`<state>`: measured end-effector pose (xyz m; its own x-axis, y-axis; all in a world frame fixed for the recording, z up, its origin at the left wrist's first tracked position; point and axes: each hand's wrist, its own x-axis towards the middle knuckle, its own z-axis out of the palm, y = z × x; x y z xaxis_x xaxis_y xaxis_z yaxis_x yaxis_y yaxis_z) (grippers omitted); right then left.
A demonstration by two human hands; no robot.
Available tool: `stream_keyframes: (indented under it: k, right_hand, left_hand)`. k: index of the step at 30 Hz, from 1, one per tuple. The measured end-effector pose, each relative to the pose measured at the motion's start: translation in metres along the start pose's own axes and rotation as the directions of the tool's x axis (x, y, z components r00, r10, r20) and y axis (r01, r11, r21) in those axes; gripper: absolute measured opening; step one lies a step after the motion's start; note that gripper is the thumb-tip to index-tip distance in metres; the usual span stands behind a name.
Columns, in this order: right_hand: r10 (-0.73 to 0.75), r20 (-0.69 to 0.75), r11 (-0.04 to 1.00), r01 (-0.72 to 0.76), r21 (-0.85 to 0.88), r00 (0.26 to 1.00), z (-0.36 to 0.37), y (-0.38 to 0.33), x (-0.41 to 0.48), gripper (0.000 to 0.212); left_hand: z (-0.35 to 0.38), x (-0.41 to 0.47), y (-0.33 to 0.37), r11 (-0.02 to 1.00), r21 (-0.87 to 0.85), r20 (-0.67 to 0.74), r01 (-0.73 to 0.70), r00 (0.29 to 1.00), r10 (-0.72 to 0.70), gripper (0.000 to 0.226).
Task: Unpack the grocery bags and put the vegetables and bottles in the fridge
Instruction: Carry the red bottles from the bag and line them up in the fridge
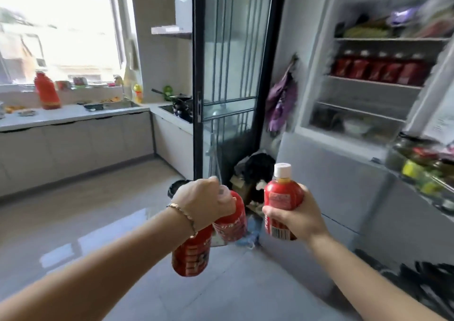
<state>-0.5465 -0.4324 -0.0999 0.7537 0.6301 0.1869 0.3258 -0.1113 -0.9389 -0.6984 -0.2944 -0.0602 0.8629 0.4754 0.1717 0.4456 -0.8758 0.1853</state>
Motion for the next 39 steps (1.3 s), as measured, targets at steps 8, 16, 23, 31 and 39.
stream_keyframes:
  k: [8,16,23,31,39]
  right_hand:
    - [0.004,-0.367,0.99,-0.054,-0.128,0.93,-0.107,0.034,0.136,0.073]
    - [-0.054,-0.547,0.994,-0.004,-0.105,0.836,-0.187,0.021,0.31,0.067]
    - [-0.202,-0.675,0.977,0.098,-0.189,0.709,-0.251,0.001,0.458,0.069]
    - [-0.38,-0.792,0.925,0.177,-0.337,0.478,-0.342,0.01,0.606,0.085]
    - [-0.329,-0.855,0.935,0.012,-0.354,0.401,-0.45,0.059,0.709,0.08]
  left_hand:
    - [0.01,0.201,0.077,0.98,-0.07,-0.2,-0.185,0.965,0.168,0.04]
    - [-0.014,0.417,0.132,0.909,-0.086,-0.233,-0.408,0.895,0.38,0.041]
    - [-0.062,0.583,0.188,0.828,0.012,-0.358,-0.56,0.771,0.527,0.046]
    - [-0.072,0.731,0.252,0.786,0.135,-0.552,-0.604,0.613,0.566,0.047]
    - [-0.059,0.848,0.326,0.728,0.19,-0.538,-0.659,0.55,0.638,0.048]
